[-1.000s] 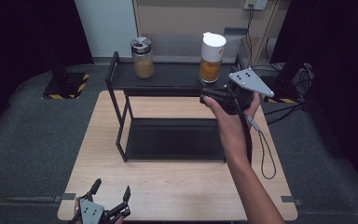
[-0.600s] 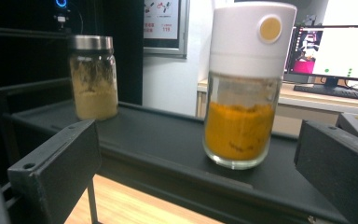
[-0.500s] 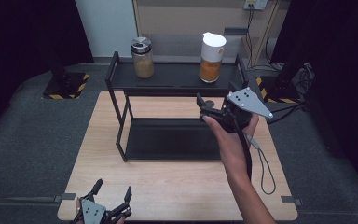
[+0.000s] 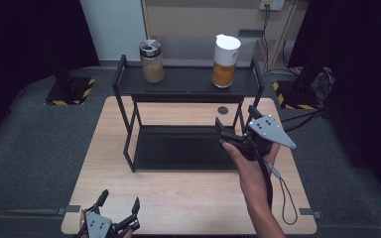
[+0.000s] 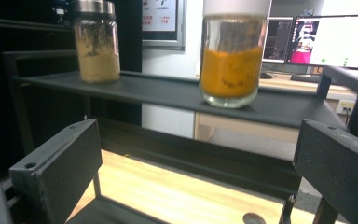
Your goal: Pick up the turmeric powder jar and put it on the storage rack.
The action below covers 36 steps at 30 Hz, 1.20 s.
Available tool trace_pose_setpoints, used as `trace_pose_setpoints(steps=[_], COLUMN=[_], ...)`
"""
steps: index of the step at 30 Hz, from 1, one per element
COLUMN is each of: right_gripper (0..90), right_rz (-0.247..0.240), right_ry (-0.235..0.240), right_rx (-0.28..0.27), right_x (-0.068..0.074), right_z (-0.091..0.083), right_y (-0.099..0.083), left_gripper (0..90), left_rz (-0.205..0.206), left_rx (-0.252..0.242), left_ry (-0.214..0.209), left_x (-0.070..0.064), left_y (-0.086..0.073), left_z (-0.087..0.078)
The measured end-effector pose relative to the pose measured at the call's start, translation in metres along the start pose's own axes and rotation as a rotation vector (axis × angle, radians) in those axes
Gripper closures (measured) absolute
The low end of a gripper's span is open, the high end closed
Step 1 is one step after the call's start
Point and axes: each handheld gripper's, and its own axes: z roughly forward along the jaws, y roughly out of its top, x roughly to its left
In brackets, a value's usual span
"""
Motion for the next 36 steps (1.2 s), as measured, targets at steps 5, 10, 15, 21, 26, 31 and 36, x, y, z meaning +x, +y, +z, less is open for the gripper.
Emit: trace_pose_setpoints(steps=[5, 10, 15, 21, 26, 31, 36], right_gripper=[1.1, 1.4, 2.0, 2.2, 2.1, 2.1, 2.3], right_rz=[0.014, 0.017, 0.011, 0.01, 0.019, 0.013, 0.019], right_ry=[0.017, 0.022, 0.022, 0.024, 0.018, 0.015, 0.011], right_rx=[0.012, 0.009, -0.015, -0.018, -0.018, -0.015, -0.005], right_x=[0.001, 0.003, 0.004, 0.005, 0.004, 0.004, 0.003], right_z=[-0.012, -0.027, -0.041, -0.052, -0.058, -0.065, -0.072], right_y=[-0.014, -0.029, -0.045, -0.061, -0.069, -0.079, -0.09], left_gripper=[7.4, 7.4, 7.4, 7.3, 7.2, 7.1, 7.1], left_rz=[0.004, 0.005, 0.009, 0.009, 0.009, 0.009, 0.005], left_rx=[0.001, 0.002, 0.003, 0.002, 0.003, 0.006, 0.01], left_ry=[-0.002, -0.001, -0.003, -0.006, -0.01, -0.008, -0.005], left_x=[-0.001, -0.001, -0.001, -0.002, -0.003, -0.003, -0.003], left_y=[0.001, 0.001, 0.001, 0.002, 0.002, 0.002, 0.0], left_z=[0.0, 0.001, 0.001, 0.003, 0.003, 0.005, 0.006])
